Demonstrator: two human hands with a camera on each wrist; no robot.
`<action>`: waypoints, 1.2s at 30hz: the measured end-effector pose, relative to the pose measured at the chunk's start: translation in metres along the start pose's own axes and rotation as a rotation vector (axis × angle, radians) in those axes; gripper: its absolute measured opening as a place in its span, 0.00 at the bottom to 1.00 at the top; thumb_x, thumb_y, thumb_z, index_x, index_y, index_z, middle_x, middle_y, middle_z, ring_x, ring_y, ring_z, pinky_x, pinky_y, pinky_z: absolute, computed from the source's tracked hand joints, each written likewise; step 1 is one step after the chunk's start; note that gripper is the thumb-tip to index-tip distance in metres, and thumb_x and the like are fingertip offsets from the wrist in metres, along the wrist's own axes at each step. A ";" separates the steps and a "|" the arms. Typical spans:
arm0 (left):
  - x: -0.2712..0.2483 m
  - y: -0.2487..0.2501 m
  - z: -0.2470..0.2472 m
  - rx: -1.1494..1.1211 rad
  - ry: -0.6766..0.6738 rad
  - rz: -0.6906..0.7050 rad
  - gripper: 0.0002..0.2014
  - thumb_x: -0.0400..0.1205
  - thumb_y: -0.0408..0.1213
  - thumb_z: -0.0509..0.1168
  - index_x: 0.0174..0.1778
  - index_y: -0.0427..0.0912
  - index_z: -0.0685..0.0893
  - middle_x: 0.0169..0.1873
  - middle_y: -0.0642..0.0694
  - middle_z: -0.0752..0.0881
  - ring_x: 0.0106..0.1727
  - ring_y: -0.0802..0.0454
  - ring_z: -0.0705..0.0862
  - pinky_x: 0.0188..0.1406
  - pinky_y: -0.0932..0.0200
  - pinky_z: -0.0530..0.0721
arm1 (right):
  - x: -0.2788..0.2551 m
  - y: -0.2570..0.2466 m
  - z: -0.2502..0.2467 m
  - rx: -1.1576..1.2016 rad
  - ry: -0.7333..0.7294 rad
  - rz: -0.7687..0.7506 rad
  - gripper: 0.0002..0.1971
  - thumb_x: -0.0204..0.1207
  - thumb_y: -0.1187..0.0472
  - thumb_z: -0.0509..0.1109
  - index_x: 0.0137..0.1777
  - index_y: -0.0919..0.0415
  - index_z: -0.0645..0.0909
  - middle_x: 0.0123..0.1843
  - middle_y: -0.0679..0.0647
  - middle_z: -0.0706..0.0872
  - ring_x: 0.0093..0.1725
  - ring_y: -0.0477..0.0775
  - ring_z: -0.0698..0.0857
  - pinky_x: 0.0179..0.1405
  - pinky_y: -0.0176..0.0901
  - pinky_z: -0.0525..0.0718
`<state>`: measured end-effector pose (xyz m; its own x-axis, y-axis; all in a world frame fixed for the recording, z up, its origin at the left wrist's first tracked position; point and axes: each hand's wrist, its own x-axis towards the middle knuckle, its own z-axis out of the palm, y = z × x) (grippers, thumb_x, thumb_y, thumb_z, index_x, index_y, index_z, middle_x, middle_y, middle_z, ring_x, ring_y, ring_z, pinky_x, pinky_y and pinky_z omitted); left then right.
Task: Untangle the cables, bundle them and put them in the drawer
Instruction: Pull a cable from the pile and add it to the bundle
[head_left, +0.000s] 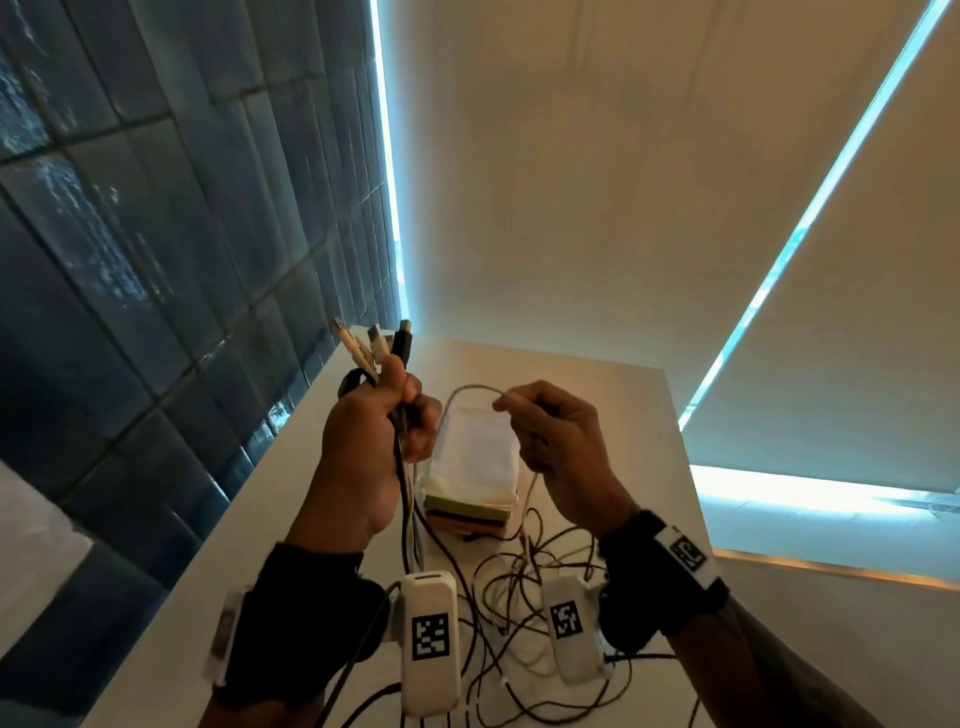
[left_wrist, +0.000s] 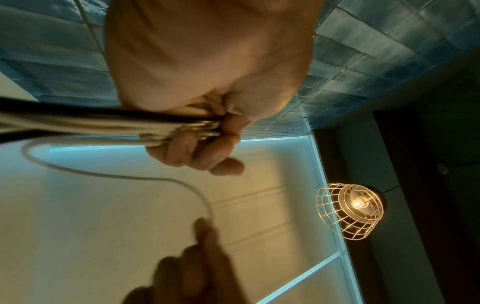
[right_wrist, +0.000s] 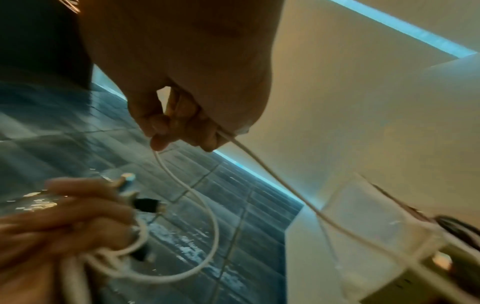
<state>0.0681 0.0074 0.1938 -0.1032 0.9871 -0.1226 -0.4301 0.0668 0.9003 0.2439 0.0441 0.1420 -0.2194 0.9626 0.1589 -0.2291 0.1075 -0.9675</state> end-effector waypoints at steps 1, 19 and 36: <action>0.000 -0.002 0.001 0.016 0.020 -0.017 0.20 0.89 0.46 0.51 0.31 0.43 0.71 0.22 0.44 0.83 0.20 0.54 0.74 0.19 0.64 0.69 | -0.002 -0.010 0.005 0.026 -0.049 -0.030 0.07 0.82 0.65 0.66 0.48 0.69 0.83 0.25 0.49 0.69 0.23 0.47 0.60 0.19 0.38 0.58; -0.012 0.025 0.008 -0.247 -0.273 0.062 0.22 0.84 0.51 0.52 0.25 0.47 0.73 0.19 0.54 0.65 0.18 0.60 0.60 0.19 0.64 0.61 | -0.028 0.047 0.003 -0.136 -0.187 0.266 0.08 0.83 0.74 0.61 0.46 0.76 0.81 0.23 0.43 0.82 0.23 0.36 0.81 0.25 0.23 0.76; -0.018 0.053 -0.004 -0.151 -0.206 0.128 0.22 0.83 0.51 0.53 0.23 0.47 0.71 0.17 0.55 0.61 0.16 0.61 0.58 0.17 0.63 0.56 | -0.066 0.082 -0.106 -0.862 0.125 0.195 0.17 0.81 0.64 0.68 0.31 0.47 0.79 0.22 0.42 0.76 0.26 0.41 0.74 0.30 0.38 0.69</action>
<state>0.0437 -0.0075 0.2425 0.0122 0.9960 0.0890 -0.5560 -0.0672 0.8285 0.3402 0.0159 0.0308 -0.0632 0.9980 0.0024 0.6054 0.0402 -0.7949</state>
